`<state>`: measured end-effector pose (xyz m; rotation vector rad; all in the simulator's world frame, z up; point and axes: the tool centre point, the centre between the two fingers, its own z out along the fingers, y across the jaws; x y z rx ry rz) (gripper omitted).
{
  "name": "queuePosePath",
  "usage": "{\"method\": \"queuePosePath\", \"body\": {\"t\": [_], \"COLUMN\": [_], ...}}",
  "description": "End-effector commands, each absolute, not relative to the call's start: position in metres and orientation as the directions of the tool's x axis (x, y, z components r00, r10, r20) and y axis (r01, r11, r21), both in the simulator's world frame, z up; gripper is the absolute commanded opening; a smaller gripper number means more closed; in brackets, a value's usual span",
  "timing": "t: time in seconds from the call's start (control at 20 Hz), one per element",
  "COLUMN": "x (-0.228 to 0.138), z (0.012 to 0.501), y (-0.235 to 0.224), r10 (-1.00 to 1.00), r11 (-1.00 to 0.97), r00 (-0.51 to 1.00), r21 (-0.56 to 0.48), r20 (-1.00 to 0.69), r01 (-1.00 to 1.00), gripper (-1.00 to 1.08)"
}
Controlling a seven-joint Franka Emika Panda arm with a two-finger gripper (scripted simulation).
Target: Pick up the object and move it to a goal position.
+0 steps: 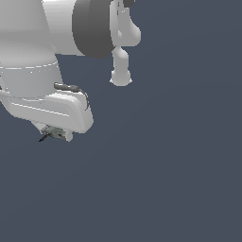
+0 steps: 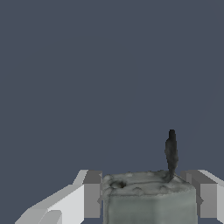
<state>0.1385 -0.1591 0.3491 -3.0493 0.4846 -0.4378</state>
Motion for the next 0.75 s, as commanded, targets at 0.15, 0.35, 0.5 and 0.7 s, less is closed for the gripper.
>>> {"method": "queuePosePath", "body": {"t": [0.15, 0.35, 0.5, 0.7], "x": [0.143, 0.144, 0.145, 0.145], "z": [0.391, 0.407, 0.414, 0.417], "y": [-0.177, -0.184, -0.187, -0.189], "r10": [-0.313, -0.315, -0.317, -0.317], "r11": [-0.95, -0.949, -0.948, -0.948], "r00": [0.901, 0.896, 0.894, 0.893], "r21": [-0.076, -0.081, -0.082, -0.083], "r20": [0.301, 0.313, 0.318, 0.32], "r01": [-0.304, -0.306, -0.307, -0.307], "gripper": [-1.0, -1.0, -1.0, -1.0]}}
